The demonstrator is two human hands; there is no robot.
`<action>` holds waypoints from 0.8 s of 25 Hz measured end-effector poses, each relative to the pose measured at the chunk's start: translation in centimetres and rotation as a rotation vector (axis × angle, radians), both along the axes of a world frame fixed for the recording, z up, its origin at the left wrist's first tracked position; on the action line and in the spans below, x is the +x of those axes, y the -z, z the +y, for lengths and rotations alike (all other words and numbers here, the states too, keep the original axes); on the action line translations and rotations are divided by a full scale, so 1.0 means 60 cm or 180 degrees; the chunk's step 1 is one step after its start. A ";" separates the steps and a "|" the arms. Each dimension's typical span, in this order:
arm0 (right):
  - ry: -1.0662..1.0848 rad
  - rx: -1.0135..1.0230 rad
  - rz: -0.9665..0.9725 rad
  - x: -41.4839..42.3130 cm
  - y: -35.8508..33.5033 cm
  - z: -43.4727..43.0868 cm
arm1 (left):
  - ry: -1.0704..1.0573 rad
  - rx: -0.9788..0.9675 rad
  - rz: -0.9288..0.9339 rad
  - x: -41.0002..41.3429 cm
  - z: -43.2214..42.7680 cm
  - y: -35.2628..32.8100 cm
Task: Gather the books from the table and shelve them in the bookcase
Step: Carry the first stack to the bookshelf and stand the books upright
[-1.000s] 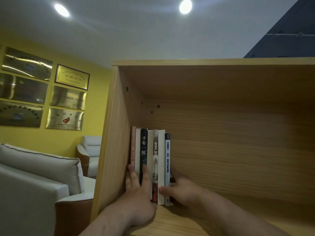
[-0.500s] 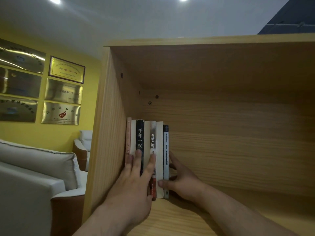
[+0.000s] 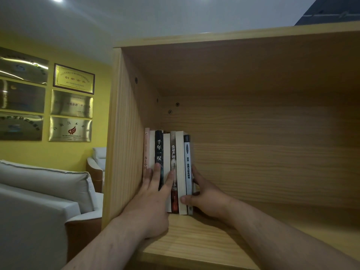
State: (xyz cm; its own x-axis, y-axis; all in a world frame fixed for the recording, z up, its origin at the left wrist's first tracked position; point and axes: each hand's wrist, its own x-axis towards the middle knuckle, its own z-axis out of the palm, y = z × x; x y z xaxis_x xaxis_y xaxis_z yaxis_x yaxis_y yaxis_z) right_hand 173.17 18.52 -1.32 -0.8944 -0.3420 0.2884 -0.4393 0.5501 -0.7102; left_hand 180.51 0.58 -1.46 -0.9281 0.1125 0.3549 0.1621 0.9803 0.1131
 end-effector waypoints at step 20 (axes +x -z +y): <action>0.0640 0.1806 0.0560 0.204 -0.012 0.098 | 0.0609 0.0861 0.0484 0.086 0.026 0.019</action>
State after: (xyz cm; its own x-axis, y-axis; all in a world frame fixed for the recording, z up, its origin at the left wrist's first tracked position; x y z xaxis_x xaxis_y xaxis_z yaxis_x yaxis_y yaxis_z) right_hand 185.44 24.38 -0.59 -0.9127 -0.3151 0.2600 -0.3720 0.9042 -0.2098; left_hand 185.69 2.17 -2.61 -0.8337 0.1622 0.5278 0.3746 0.8685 0.3247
